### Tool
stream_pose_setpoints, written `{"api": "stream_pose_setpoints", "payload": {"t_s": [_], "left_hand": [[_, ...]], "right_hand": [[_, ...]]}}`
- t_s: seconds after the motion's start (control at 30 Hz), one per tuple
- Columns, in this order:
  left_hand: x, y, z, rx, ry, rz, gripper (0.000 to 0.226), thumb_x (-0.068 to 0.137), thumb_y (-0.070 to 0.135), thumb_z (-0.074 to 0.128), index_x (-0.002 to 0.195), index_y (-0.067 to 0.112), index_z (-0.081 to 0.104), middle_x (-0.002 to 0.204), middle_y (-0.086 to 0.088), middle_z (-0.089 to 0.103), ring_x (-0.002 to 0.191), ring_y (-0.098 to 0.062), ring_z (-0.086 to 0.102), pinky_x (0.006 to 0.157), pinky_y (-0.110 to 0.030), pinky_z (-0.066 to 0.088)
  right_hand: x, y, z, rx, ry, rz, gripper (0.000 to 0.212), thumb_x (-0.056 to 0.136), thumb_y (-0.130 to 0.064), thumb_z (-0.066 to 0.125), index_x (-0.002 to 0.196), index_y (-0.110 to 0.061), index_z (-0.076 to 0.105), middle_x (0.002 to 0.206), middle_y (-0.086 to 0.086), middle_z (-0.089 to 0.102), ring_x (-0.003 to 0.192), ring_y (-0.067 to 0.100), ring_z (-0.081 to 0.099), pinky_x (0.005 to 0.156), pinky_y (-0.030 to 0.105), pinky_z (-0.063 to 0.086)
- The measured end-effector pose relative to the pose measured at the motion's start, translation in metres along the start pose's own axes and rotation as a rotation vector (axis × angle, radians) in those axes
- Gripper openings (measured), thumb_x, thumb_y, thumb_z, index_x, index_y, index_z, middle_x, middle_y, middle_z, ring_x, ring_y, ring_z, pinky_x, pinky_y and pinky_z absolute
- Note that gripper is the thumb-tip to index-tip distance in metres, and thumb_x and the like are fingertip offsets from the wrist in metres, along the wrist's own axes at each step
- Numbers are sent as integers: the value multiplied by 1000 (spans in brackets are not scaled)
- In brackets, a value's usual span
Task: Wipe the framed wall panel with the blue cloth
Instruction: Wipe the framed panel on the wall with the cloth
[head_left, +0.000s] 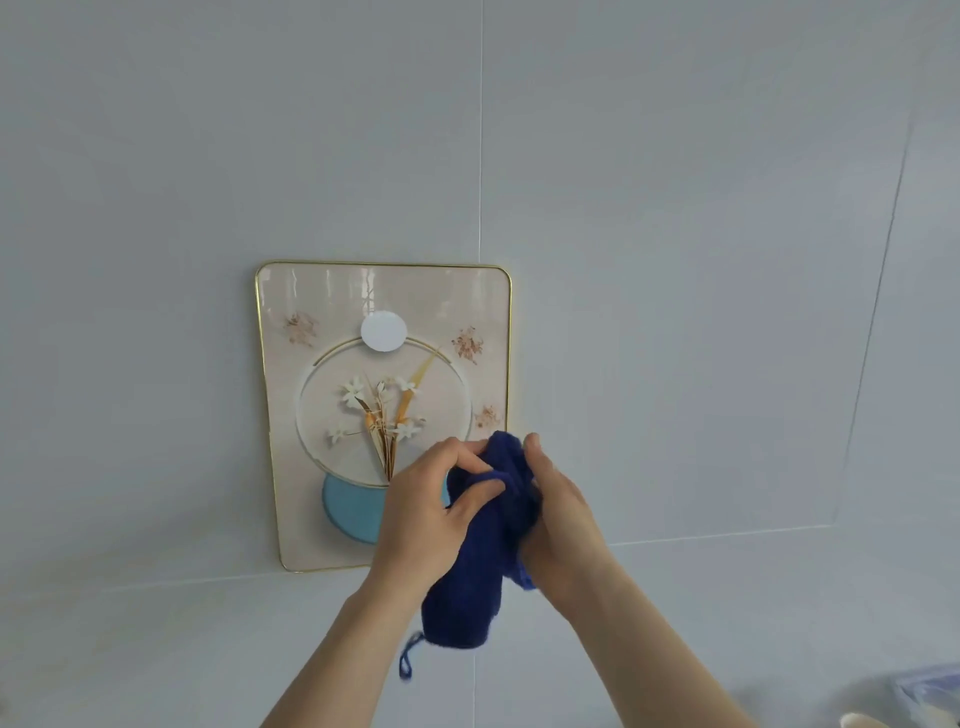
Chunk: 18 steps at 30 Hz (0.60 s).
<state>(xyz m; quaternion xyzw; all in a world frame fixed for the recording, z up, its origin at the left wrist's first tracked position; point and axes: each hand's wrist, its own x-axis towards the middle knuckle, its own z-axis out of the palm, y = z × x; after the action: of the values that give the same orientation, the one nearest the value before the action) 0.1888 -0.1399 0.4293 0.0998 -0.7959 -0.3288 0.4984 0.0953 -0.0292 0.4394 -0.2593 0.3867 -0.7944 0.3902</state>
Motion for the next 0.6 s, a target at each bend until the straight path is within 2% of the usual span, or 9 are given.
{"api": "stream_pose_setpoints", "payload": {"t_s": [0.07, 0.17, 0.2, 0.27, 0.37, 0.4, 0.47, 0.53, 0.6], "left_hand": [[1, 0, 4, 6, 50, -10, 12, 90, 25, 80, 90, 30, 69, 111, 31, 73, 105, 7, 68, 88, -16, 53], [3, -8, 2, 71, 20, 15, 22, 88, 38, 79, 103, 38, 63, 111, 27, 72, 107, 4, 66, 88, -18, 55], [4, -12, 0, 79, -42, 24, 32, 86, 45, 76, 112, 41, 60, 118, 28, 68, 115, 4, 62, 93, -17, 53], [6, -22, -4, 140, -106, 76, 50, 87, 56, 67, 132, 44, 51, 142, 32, 53, 139, 4, 45, 113, -23, 41], [17, -36, -6, 345, 16, 166, 60, 96, 62, 51, 149, 35, 44, 168, 19, 30, 159, -3, 15, 131, -39, 13], [23, -40, -5, 412, 67, 183, 61, 98, 61, 47, 152, 32, 44, 170, 14, 28, 161, -7, 13, 132, -43, 9], [37, -48, -2, 526, 140, 220, 62, 101, 58, 44, 154, 26, 44, 172, 7, 29, 162, -15, 14, 132, -50, 9], [52, -58, 0, 624, 190, 261, 61, 104, 54, 41, 156, 23, 43, 172, 2, 28, 163, -20, 14, 132, -52, 8], [69, -67, 2, 700, 245, 305, 60, 106, 52, 37, 158, 22, 42, 173, -1, 28, 163, -23, 15, 133, -52, 4]], "right_hand": [[5, 9, 5, -23, -42, -27, 36, 104, -43, 62, 112, -13, 79, 116, 16, 80, 112, 27, 77, 81, 34, 65], [13, 12, 3, -94, 29, -93, 26, 99, -29, 72, 113, -7, 74, 114, 21, 78, 111, 32, 76, 87, 39, 65], [17, 11, 1, -134, 81, -111, 24, 99, -25, 72, 113, -5, 73, 114, 23, 78, 108, 34, 77, 88, 42, 65], [28, 6, -5, -209, 201, -145, 19, 101, -21, 70, 112, -6, 73, 111, 24, 79, 105, 36, 78, 94, 48, 64], [46, -2, -7, -378, 367, -277, 10, 102, -24, 66, 110, -23, 71, 103, 8, 83, 104, 26, 78, 101, 53, 60], [52, -4, -7, -449, 397, -364, 12, 101, -22, 65, 110, -29, 71, 103, -2, 82, 104, 17, 76, 99, 48, 61], [64, -6, -4, -578, 394, -574, 25, 102, -12, 61, 108, -35, 69, 96, -17, 78, 94, -6, 72, 86, 19, 58], [78, -6, -2, -684, 355, -774, 33, 101, -1, 60, 110, -32, 67, 99, -12, 74, 86, -17, 68, 76, 1, 49], [93, -4, -1, -825, 340, -993, 35, 99, 6, 60, 117, -23, 68, 108, 1, 67, 88, -21, 65, 77, -4, 45]]}}
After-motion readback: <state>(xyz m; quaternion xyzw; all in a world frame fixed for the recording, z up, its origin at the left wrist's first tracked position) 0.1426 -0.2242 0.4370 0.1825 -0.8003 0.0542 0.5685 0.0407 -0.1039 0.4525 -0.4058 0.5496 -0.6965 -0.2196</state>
